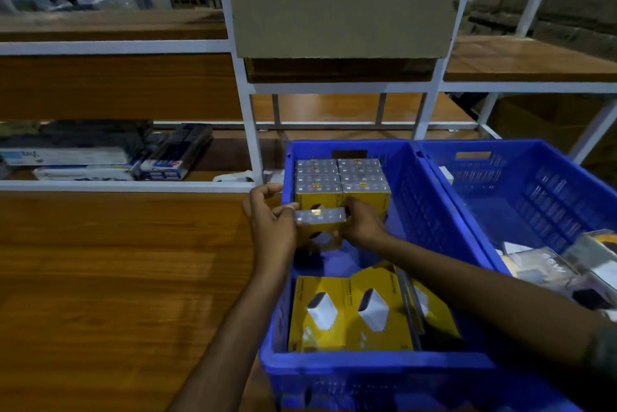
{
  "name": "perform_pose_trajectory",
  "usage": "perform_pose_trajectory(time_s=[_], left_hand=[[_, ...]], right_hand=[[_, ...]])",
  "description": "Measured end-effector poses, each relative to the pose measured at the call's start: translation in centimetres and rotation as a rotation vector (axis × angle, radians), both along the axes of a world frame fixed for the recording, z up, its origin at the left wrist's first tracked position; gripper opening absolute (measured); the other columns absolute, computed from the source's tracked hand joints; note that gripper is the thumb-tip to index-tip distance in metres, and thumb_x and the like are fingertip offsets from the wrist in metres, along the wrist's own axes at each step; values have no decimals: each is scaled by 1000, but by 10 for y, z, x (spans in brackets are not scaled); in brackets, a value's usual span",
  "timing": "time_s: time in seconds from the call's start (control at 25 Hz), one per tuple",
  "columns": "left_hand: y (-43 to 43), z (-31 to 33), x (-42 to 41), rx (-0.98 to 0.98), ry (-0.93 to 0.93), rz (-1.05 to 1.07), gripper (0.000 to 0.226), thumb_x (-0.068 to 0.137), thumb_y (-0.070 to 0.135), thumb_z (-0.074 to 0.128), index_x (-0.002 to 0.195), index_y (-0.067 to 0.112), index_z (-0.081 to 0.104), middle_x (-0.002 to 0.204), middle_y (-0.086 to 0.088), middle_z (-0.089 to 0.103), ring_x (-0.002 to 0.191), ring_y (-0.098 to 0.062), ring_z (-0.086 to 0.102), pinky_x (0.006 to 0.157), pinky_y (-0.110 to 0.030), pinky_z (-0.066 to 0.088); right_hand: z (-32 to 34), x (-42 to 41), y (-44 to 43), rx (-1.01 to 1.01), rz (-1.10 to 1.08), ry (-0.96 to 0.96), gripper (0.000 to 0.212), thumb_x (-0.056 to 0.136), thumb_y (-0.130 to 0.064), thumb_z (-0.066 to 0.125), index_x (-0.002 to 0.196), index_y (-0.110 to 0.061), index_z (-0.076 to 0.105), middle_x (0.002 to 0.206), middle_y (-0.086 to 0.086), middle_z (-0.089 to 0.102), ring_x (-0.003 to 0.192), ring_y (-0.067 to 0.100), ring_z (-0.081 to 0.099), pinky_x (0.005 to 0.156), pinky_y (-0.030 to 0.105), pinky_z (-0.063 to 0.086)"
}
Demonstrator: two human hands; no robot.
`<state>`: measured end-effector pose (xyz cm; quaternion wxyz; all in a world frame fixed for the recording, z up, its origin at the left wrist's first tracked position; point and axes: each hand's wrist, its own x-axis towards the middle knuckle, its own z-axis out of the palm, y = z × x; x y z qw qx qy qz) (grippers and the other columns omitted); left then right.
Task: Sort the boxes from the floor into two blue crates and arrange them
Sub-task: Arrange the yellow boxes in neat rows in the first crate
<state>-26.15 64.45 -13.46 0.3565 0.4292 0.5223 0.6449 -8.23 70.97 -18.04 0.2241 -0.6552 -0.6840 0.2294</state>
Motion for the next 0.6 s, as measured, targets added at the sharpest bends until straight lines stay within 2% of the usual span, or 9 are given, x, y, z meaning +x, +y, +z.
perform_pose_trajectory(time_s=[0.12,0.2,0.24,0.28,0.36,0.44,0.52,0.6], left_hand=[[0,2,1,19,-10,-1,30,94,-7,60,113,16,53,135,-5,42,77,7,66,63,-21,57],[1,3,1,18,-9,-3,30,94,-8,60,110,16,54,133,-5,42,78,6,66,62,-20,56],[1,3,1,17,-6,-3,29,94,-7,61,110,17,54,132,-4,42,78,6,66,62,-20,57],[1,4,1,16,-2,-4,29,94,-7,61,110,17,55,131,-3,42,77,6,65,62,-21,57],[-1,5,1,9,4,-11,29,94,-5,61,111,19,56,128,2,43,79,7,65,65,-21,57],[-3,5,1,2,10,-21,28,95,-3,61,112,19,57,126,5,43,82,7,65,66,-20,58],[-2,4,0,4,9,-26,27,95,-3,62,112,18,58,127,4,45,84,5,66,66,-20,58],[-1,4,0,5,3,-31,26,95,-3,62,110,18,59,129,3,46,86,1,67,66,-22,58]], right_hand=[[-13,-5,8,18,-125,-34,44,73,-33,90,91,-13,56,83,5,63,89,31,64,63,37,48],[-18,-5,10,34,-136,-72,52,73,-40,89,103,-10,58,91,7,64,93,32,64,64,35,43],[-20,-7,10,19,-137,-94,60,72,-45,90,109,-9,59,97,9,65,96,32,65,66,35,45],[-21,-9,9,-13,-142,-120,62,71,-51,89,106,-9,61,97,10,67,95,31,66,66,36,48],[-25,-13,9,-121,-133,-180,58,70,-63,84,87,-11,67,86,7,73,81,25,71,63,37,57],[-30,-14,10,-224,-110,-196,56,75,-67,77,79,-11,73,71,6,75,63,20,72,62,37,61],[-36,-11,12,-303,-104,-86,58,85,-62,72,75,-5,76,62,8,74,53,20,70,61,39,62],[-41,-11,14,-334,-162,79,59,91,-58,69,69,-3,73,61,12,73,51,25,68,62,45,61]])
